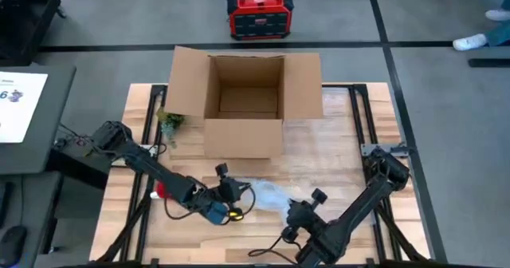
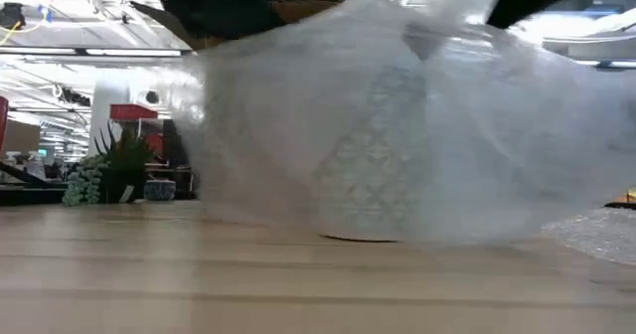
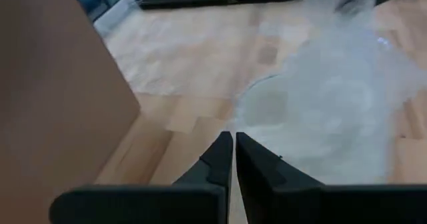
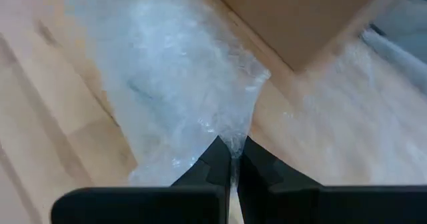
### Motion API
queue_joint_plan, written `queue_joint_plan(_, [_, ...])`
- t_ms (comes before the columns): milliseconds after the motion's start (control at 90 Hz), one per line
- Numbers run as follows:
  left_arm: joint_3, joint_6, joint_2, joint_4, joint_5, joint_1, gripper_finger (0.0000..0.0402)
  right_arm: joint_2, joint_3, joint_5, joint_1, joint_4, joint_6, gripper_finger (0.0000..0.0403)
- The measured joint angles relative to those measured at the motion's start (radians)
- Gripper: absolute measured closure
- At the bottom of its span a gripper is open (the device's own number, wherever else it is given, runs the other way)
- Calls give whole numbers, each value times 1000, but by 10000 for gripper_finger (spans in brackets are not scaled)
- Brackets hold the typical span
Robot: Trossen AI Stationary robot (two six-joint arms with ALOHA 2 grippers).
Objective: Wrap mug
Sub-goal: Pack the white mug with the bubble wrap
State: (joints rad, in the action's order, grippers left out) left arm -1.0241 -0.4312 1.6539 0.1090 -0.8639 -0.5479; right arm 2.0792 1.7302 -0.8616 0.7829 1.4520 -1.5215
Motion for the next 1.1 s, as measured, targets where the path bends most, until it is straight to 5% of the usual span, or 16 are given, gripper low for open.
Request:
queue_joint_plan(256, [-83,-63,-32,-1,166,-69,402,0,0,22,-2,18,-23,403])
queue_joint_plan(489, [-131,39,-17,-211,524,-134,402,0,0,23,-1,24,-24,403])
queue_joint_plan(722, [-119,118,121,-407,607,-106,402,0,0,25,-6,28,-26,403])
queue_joint_plan(878, [-119,170,245,-587,514,-65,402,0,0,25,-7,29,-26,403])
queue_joint_plan(1100, [-119,201,271,-511,125,-21,402,0,0,25,-6,28,-26,403])
